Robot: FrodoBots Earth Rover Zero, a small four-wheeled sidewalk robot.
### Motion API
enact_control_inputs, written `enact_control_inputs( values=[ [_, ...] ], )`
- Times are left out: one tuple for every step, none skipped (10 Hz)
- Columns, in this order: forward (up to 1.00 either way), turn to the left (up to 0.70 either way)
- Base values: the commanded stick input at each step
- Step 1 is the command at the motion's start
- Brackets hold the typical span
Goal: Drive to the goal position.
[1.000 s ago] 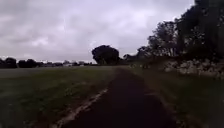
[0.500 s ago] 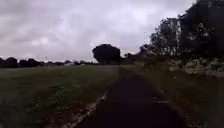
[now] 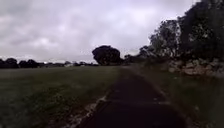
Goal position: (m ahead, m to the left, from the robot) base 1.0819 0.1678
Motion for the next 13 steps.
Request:
enact_control_inputs(
  values=[
    [0.85,-0.34],
    [0.85,-0.34],
    [0.85,-0.34],
    [0.85,-0.34],
    [0.85,-0.27],
    [0.85,-0.14],
    [0.85,-0.02],
    [0.85,0.00],
    [0.85,0.00],
    [0.85,0.00],
    [0.85,0.00],
    [0.64,0.00],
    [0.41,0.00]
  ],
)
